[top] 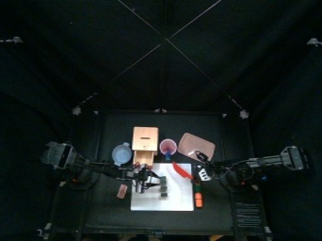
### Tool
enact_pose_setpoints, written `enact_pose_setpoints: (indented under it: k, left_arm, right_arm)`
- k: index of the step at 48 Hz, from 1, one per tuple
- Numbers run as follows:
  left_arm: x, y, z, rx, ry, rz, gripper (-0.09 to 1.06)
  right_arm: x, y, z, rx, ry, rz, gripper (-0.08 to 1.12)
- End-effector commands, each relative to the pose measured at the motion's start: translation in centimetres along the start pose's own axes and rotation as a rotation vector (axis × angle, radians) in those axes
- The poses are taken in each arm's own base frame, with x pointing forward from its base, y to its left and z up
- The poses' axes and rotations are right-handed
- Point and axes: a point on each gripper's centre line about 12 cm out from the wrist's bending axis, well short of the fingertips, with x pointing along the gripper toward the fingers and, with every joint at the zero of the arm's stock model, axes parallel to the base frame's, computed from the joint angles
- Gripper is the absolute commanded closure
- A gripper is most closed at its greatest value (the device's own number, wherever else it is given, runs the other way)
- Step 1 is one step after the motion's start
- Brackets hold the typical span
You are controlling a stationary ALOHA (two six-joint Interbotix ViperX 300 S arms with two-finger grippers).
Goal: Place sushi on board then cut the sushi with the knife then place the pieces on the plate
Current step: Cut the sushi into 4 pieces
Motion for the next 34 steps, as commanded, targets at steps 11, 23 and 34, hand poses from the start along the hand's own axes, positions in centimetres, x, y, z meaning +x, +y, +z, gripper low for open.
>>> enact_pose_setpoints:
  k: [11, 23, 34]
  left_arm:
    - [-0.7, 0.3, 0.6, 0.033, -0.065, 0.014, 0.21]
    - [-1.5, 0.4, 0.0, 0.037, -0.078, 0.02, 0.21]
    - [-1.7, 0.5, -0.6, 0.023, -0.072, 0.029, 0.21]
  right_arm:
    - [2.2, 0.4, -1.5, 0.199, 0.032, -0.095, 0.59]
    - [3.8, 0.1, -3.3, 0.292, 0.047, -0.17, 0.58]
    - [4.6, 0.7, -5.1, 0.33, 0.072, -0.196, 0.58]
